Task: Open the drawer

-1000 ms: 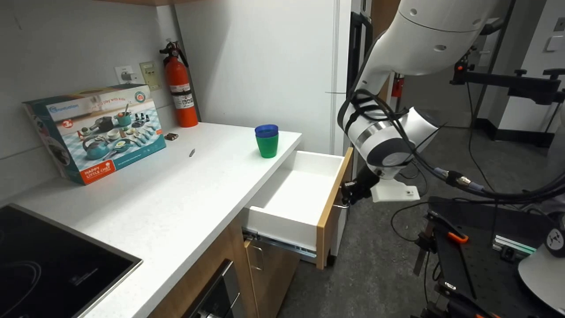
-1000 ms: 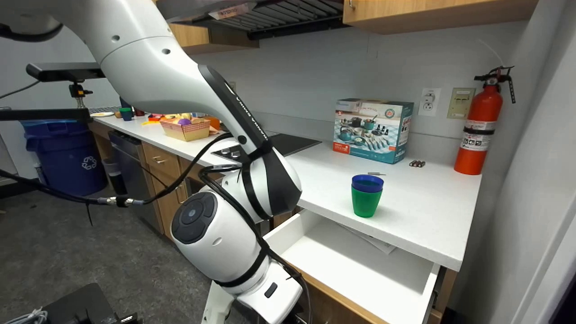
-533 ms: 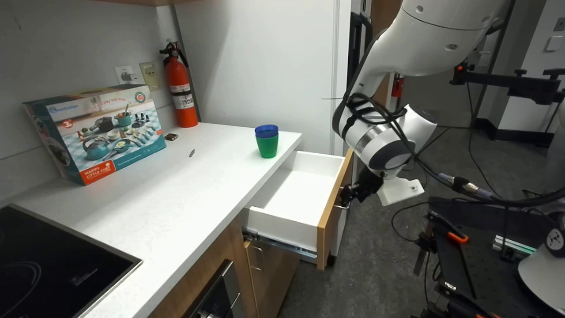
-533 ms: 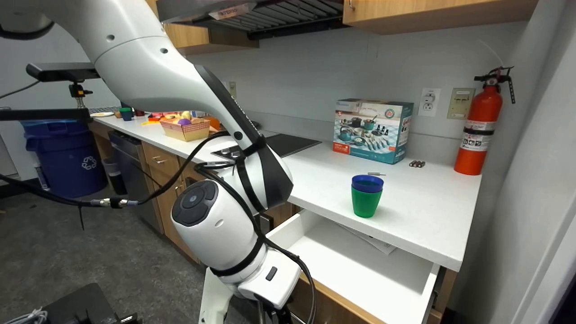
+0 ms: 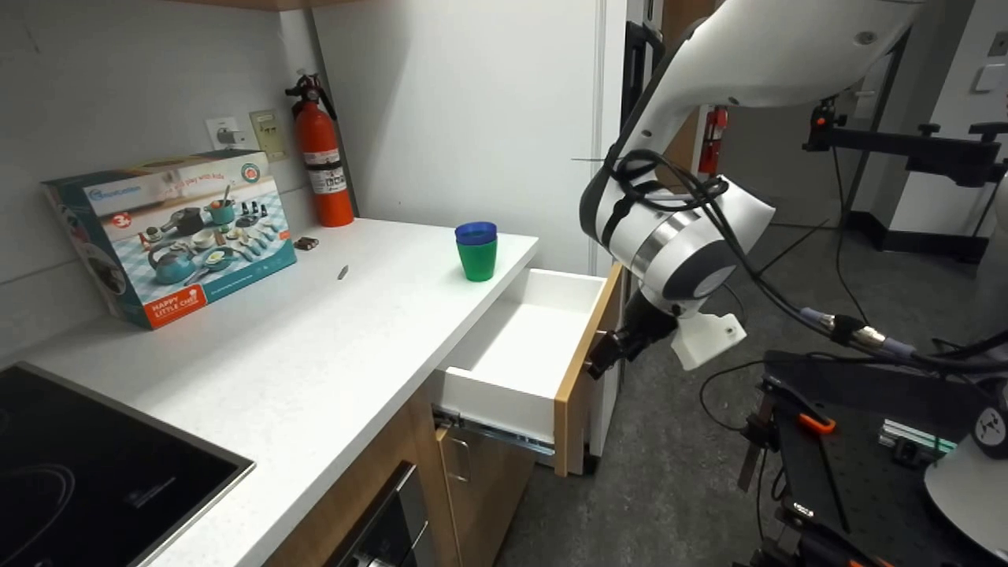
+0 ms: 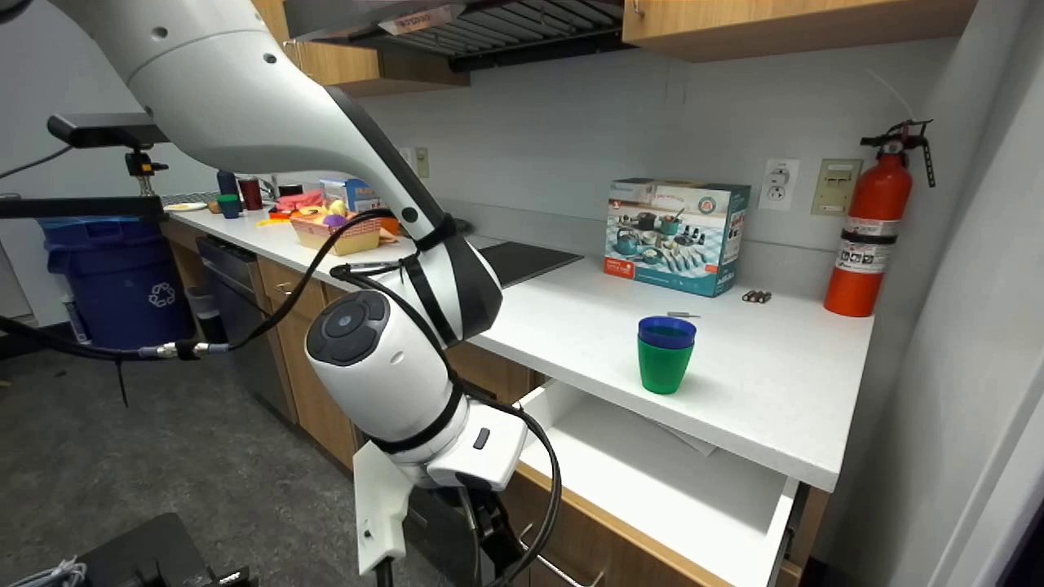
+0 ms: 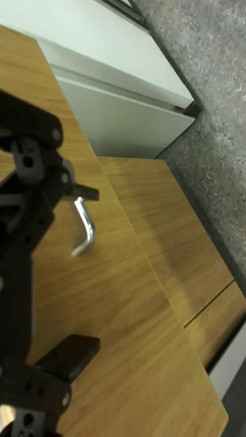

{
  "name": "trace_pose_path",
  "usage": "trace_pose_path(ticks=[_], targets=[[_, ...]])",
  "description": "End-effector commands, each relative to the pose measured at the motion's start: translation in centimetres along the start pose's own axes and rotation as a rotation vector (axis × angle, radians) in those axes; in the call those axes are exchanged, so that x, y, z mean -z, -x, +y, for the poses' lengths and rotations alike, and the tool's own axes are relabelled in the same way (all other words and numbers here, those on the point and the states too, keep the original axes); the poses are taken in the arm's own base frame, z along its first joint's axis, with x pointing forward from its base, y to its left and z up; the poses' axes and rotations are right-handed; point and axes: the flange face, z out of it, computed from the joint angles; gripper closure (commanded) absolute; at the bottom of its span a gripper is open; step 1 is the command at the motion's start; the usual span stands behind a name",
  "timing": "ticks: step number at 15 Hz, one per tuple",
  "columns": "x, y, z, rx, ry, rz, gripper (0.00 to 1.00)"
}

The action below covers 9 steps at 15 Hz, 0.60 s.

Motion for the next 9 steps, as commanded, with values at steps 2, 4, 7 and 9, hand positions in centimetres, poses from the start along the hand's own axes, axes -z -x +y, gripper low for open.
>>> trace_pose_path(ticks=[2, 4, 7, 9], targets=[[2.2, -0.2, -3.4, 0.082, -0.083, -0.041, 0.00], [2.5, -0.1, -5.1, 0.117, -0.101, -0.063, 0.00], [3.1, -0.6, -5.8, 0.194, -0.133, -0.109, 0.00], [3.5, -0.9, -7.0, 0.230, -0.146, -0.120, 0.00]])
